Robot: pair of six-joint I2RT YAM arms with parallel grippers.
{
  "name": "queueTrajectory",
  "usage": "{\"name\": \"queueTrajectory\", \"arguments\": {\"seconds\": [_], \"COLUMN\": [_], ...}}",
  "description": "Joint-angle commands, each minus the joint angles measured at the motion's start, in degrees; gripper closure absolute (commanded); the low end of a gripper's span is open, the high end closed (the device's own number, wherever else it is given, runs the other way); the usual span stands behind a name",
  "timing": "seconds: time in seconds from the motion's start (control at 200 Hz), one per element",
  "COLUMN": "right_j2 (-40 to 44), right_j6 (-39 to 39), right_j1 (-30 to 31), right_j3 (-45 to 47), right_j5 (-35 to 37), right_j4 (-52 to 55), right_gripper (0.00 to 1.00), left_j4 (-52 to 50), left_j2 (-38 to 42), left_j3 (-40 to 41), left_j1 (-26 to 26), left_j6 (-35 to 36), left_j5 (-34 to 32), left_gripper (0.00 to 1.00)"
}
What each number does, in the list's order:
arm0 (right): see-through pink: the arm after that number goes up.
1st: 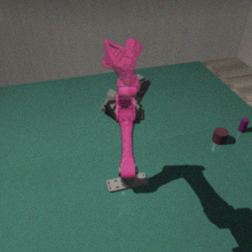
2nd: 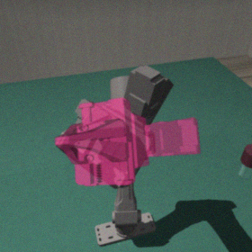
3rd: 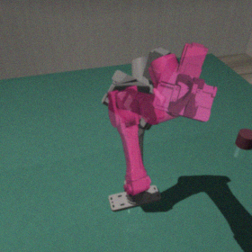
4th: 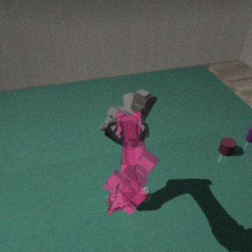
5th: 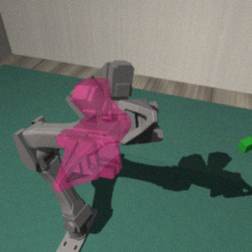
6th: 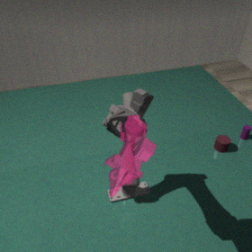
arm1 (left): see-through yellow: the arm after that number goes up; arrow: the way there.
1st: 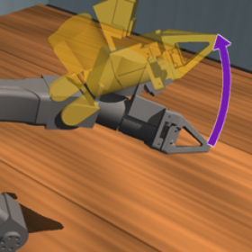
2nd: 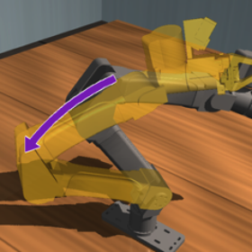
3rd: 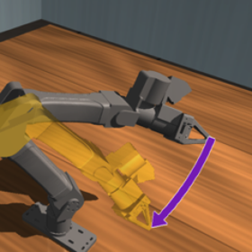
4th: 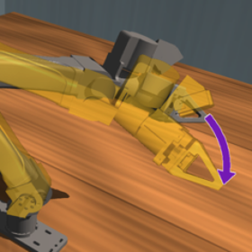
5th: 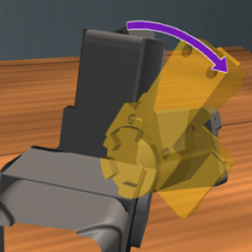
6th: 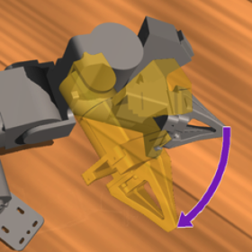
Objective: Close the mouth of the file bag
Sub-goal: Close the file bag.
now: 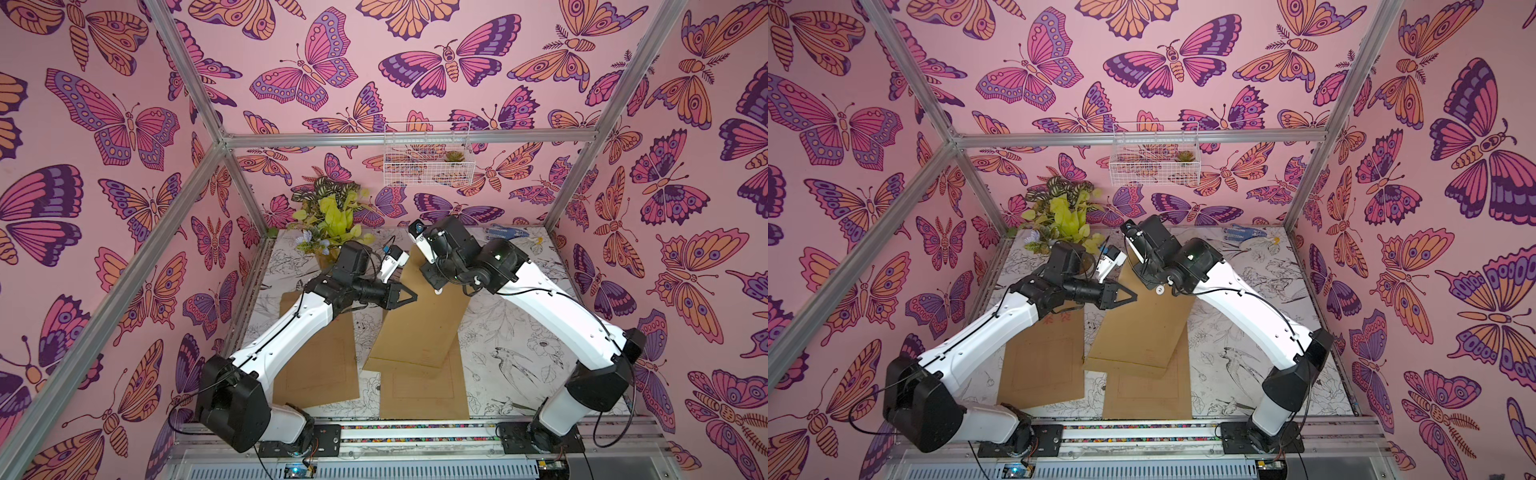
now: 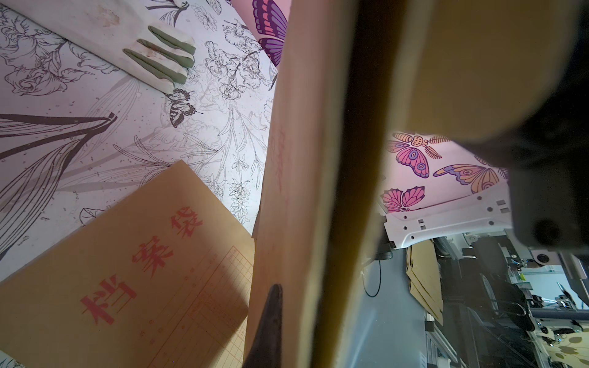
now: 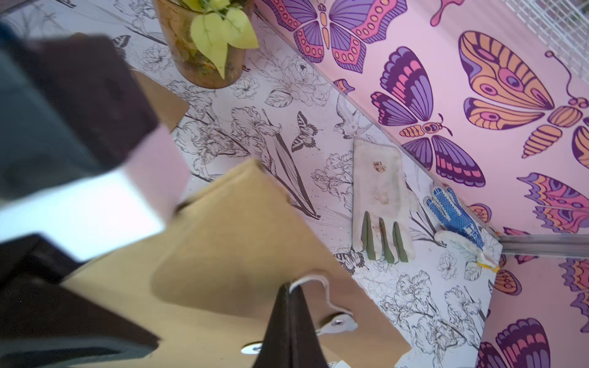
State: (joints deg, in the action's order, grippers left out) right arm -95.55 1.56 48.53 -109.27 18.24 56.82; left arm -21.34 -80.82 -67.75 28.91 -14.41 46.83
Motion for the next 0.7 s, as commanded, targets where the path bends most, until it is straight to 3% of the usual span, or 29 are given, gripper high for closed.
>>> {"name": "queueTrajectory", "arguments": {"seconds": [0.0,0.09,0.406,0.691], "right_j2": [0.75,2.1,9.3,15.64], "right_j6": [-0.6,-2.49,-12.59,-19.28], "right_j1": [0.33,0.01,-6.25,-11.83], "right_j3": [-0.72,1.77,16.15,30.89], "right_j5": [-3.89,-7.79,-31.77,-39.14], "right_j4": [0.34,-1.34,-12.09,-19.5], "right_gripper": [1.0,1.0,1.0,1.0], "left_j4": [-0.25,-0.06,0.3,0.34], "left_j2": [0.52,0.82,1.69,2.19], "left_j3": [0.25,0.28,0.6,1.0], "left_j1": [0.18,0.1,-0.43,-1.35], "left_j6": [-0.05,-0.13,-0.3,-0.42], "left_j5": [0.19,-0.16,0.19,-0.25], "left_gripper": [1.0,1.0,1.0,1.0]}}
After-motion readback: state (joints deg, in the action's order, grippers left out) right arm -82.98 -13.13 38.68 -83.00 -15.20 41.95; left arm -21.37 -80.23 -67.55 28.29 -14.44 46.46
